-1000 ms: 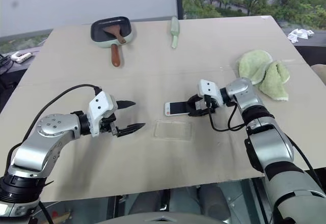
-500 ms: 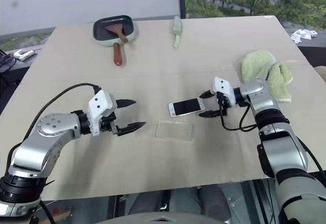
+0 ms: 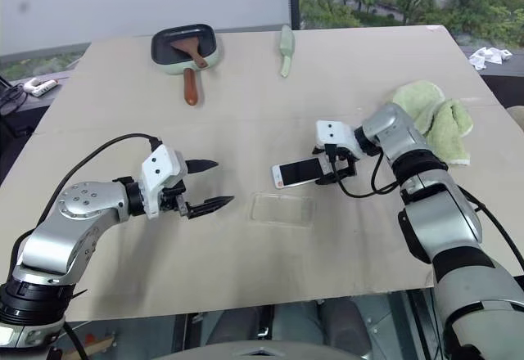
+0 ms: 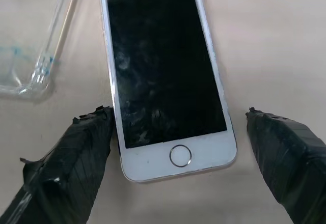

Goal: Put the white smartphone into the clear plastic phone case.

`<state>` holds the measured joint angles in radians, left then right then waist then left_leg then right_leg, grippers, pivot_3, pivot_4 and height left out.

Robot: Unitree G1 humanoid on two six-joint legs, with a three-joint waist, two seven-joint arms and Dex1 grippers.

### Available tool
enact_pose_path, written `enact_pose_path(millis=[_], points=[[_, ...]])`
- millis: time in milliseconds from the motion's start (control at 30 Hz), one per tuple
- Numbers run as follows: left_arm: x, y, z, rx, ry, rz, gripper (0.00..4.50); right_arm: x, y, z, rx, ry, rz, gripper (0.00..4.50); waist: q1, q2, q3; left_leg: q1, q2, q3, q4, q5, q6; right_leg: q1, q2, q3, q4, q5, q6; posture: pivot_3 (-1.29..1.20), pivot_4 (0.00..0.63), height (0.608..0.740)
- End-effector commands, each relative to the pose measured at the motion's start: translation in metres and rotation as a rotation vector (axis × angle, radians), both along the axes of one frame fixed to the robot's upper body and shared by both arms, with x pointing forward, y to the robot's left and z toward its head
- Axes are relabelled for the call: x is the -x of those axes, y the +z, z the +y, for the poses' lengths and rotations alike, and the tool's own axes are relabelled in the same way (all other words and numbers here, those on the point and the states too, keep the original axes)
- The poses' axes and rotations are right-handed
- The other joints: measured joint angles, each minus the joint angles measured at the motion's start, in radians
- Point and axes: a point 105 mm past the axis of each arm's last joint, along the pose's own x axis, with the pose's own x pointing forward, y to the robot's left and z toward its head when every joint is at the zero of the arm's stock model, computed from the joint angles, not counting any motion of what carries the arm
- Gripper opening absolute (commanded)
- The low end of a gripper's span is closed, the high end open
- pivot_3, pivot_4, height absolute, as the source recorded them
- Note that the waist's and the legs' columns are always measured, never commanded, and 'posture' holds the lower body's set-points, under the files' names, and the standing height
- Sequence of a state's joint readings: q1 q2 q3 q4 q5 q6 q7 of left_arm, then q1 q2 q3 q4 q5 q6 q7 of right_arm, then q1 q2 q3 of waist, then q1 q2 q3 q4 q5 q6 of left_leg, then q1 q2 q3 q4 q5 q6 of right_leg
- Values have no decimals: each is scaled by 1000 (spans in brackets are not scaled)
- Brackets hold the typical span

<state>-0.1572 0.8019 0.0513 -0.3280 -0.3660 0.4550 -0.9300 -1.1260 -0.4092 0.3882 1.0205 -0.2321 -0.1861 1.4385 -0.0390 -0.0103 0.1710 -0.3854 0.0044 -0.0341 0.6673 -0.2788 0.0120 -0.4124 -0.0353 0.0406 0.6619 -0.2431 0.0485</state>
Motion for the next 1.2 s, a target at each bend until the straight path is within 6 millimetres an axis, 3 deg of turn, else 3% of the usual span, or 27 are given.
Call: enact_pose_path(millis=[33, 133, 200, 300, 467, 700, 867, 1200], points=[[-1, 13, 5, -12, 12, -58, 4500, 2, -6, -7, 134, 55, -27, 4443, 2, 0, 0, 0, 0, 0, 0, 0, 0, 0, 0, 0, 0, 0, 0, 0, 150, 740], [-1, 13, 5, -13, 15, -58, 4500, 1, -7, -9, 207, 79, -65, 4443, 2, 0, 0, 0, 0, 0, 0, 0, 0, 0, 0, 0, 0, 0, 0, 0, 150, 740], [-1, 13, 5, -12, 16, -59, 4500, 5, -8, -9, 219, 83, -32, 3922, 4, 0, 0, 0, 0, 0, 0, 0, 0, 0, 0, 0, 0, 0, 0, 0, 150, 740], [-2, 13, 4, -12, 16, -62, 4500, 9, -12, -18, 262, 78, 4, 2721, 4, 0, 0, 1, -1, 0, 1, 0, 0, 1, -1, 0, 0, 0, 0, 0, 150, 740], [-3, 12, 3, -11, 13, -65, 4500, 13, -14, -29, 294, 57, 56, 2706, 13, 0, 0, 0, -1, -1, 1, 0, 0, 1, -1, -1, 0, 0, 0, 0, 150, 740], [-4, 10, 0, -7, 6, -66, 4500, 13, -11, -27, 233, 19, 73, 2706, 28, -1, 0, 0, -1, -1, 1, 0, 0, 1, -1, -1, 0, 0, 0, 0, 150, 740], [-4, 10, -1, -7, 7, -66, 4500, 10, -1, -30, 175, -14, 41, 2706, 28, 0, 0, 0, -1, -1, 1, 0, 0, 1, -1, -1, 0, 0, 0, 0, 150, 740], [-3, 7, -6, 7, -7, -59, 4500, 16, 28, -60, 28, -132, -53, 2706, 26, 0, 0, -2, -2, -1, 1, 0, 0, 0, -1, -2, -1, 0, 0, 0, 150, 740]])
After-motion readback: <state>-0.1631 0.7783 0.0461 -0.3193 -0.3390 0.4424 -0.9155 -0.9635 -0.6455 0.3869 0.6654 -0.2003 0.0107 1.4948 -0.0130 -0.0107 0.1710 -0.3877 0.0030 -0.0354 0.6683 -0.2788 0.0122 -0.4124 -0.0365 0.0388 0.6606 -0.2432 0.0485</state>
